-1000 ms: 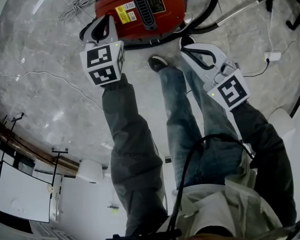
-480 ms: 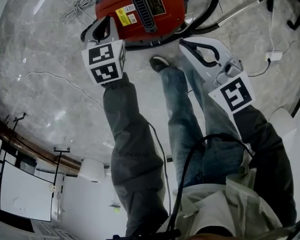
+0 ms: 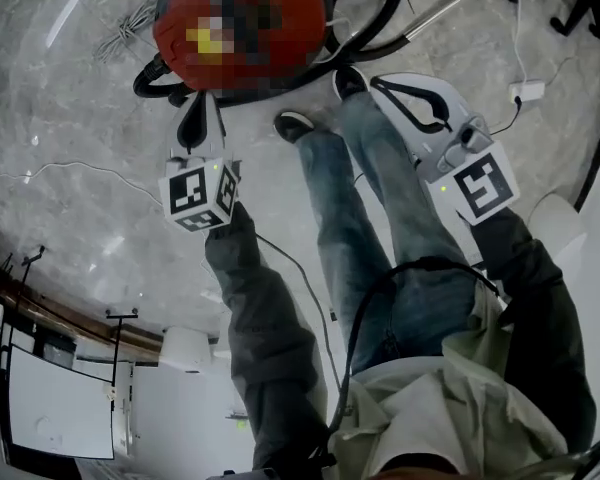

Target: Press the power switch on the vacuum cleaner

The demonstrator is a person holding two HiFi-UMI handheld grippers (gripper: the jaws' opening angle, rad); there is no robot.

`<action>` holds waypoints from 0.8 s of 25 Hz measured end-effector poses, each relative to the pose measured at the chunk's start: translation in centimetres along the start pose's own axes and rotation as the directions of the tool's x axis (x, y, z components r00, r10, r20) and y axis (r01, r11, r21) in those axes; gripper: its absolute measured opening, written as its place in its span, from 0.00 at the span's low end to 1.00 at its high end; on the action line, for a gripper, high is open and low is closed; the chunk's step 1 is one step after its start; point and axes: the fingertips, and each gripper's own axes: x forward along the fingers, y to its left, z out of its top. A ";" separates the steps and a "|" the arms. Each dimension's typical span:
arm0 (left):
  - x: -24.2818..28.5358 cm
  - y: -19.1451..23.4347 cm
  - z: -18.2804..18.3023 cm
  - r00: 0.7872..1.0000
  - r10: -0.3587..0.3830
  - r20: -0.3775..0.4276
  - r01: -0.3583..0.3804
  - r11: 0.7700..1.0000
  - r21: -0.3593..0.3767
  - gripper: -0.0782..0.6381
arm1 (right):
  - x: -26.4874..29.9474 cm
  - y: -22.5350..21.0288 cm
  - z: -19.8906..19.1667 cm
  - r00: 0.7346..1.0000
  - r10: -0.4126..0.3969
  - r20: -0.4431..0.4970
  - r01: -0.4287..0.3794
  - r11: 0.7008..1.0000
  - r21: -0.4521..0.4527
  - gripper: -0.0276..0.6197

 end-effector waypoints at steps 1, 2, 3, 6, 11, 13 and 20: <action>-1.7 -1.5 -1.3 1.000 -0.010 0.016 0.010 0.999 -0.034 0.10 | -1.9 -1.5 -1.0 0.999 -0.047 -0.006 0.048 0.998 0.045 0.04; -3.5 -3.0 -2.5 0.999 -0.012 0.029 0.014 0.997 -0.074 0.10 | -4.0 -3.1 -1.8 0.996 -0.089 -0.009 0.089 0.994 0.068 0.04; -5.5 -4.4 -3.5 0.999 -0.006 0.046 0.011 0.992 -0.122 0.10 | -6.1 -4.6 -2.7 0.992 -0.123 -0.012 0.124 0.990 0.074 0.04; -11.3 -8.2 -5.3 0.991 0.056 0.122 -0.019 0.958 -0.287 0.10 | -12.6 -8.0 -5.3 0.981 -0.190 -0.035 0.192 0.980 0.055 0.04; -17.0 -13.2 -4.9 0.959 0.173 0.225 -0.059 0.896 -0.439 0.10 | -22.1 -9.4 -8.8 0.964 -0.248 -0.097 0.249 0.968 -0.003 0.04; -17.7 -15.8 -4.0 0.949 0.164 0.269 -0.026 0.892 -0.452 0.10 | -24.9 -8.6 -9.5 0.959 -0.263 -0.109 0.264 0.964 0.001 0.04; -22.1 -27.7 -1.5 0.919 0.089 0.384 0.061 0.930 -0.361 0.10 | -34.5 -1.2 -10.1 0.979 -0.203 -0.008 0.203 0.978 0.034 0.04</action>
